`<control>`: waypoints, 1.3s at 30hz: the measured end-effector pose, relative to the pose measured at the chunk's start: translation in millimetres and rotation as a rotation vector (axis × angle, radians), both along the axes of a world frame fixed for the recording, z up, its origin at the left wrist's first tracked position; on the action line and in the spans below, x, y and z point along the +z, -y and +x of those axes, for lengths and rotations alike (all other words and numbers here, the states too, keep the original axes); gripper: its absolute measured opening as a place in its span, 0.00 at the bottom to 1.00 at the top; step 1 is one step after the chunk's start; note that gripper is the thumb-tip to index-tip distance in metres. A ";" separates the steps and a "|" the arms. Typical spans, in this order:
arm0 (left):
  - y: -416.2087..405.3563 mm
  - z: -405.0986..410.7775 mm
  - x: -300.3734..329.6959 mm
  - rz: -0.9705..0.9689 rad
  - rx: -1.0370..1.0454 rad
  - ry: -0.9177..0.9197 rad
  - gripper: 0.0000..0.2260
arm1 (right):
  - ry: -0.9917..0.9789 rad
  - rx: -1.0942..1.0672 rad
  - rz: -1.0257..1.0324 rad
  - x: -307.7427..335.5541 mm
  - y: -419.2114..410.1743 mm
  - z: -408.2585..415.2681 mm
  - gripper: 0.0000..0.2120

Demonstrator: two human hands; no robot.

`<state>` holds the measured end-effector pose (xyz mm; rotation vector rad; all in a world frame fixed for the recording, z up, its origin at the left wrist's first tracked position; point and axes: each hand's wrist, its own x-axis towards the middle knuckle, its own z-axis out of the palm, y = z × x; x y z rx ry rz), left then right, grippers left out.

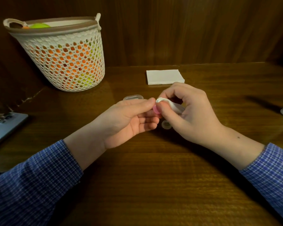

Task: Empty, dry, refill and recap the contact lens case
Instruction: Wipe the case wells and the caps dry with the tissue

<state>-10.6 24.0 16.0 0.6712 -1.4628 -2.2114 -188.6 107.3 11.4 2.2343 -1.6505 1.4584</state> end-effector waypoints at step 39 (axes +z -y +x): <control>0.4 6.4 -1.9 -0.519 0.167 0.037 0.13 | 0.318 -0.026 0.161 -1.7 3.2 1.3 0.07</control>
